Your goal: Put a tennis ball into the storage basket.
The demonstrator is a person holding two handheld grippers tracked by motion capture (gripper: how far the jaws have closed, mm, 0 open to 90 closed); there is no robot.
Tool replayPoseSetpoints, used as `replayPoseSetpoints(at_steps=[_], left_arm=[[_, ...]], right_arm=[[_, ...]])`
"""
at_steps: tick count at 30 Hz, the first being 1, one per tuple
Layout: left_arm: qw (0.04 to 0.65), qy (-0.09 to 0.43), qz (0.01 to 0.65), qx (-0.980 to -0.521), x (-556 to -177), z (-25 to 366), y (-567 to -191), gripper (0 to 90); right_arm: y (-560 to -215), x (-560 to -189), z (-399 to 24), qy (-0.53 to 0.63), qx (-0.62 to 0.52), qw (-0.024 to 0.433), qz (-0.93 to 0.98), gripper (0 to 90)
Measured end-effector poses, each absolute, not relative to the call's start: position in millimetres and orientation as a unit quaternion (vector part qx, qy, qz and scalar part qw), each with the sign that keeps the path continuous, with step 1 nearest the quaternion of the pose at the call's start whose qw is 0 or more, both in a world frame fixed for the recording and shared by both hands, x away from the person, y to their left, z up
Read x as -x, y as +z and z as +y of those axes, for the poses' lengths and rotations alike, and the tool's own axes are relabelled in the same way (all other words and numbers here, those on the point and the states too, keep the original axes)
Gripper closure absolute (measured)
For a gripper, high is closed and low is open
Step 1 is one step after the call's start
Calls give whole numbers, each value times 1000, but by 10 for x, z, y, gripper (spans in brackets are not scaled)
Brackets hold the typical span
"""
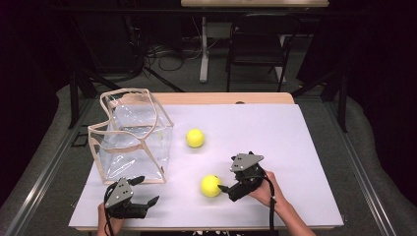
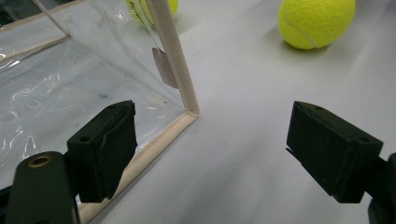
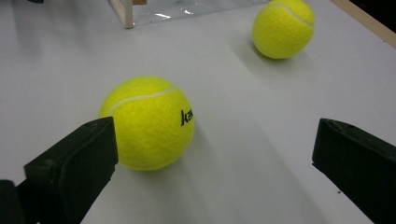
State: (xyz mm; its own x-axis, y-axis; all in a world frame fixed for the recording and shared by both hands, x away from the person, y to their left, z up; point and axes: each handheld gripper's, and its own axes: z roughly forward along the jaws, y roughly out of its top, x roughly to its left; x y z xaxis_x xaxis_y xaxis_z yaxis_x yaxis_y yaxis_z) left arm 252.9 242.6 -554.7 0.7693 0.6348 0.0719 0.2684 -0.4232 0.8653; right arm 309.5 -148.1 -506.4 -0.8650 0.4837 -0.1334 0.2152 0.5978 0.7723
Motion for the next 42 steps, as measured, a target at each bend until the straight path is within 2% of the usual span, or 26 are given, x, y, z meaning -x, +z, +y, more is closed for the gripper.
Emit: replayPoseSetpoints(at_steps=[42], left_arm=[[461,197,276,-820,-2536,2423,-5551,159]], right_arm=[[-5223,-3141,-1170,387,-177,125,896,0]])
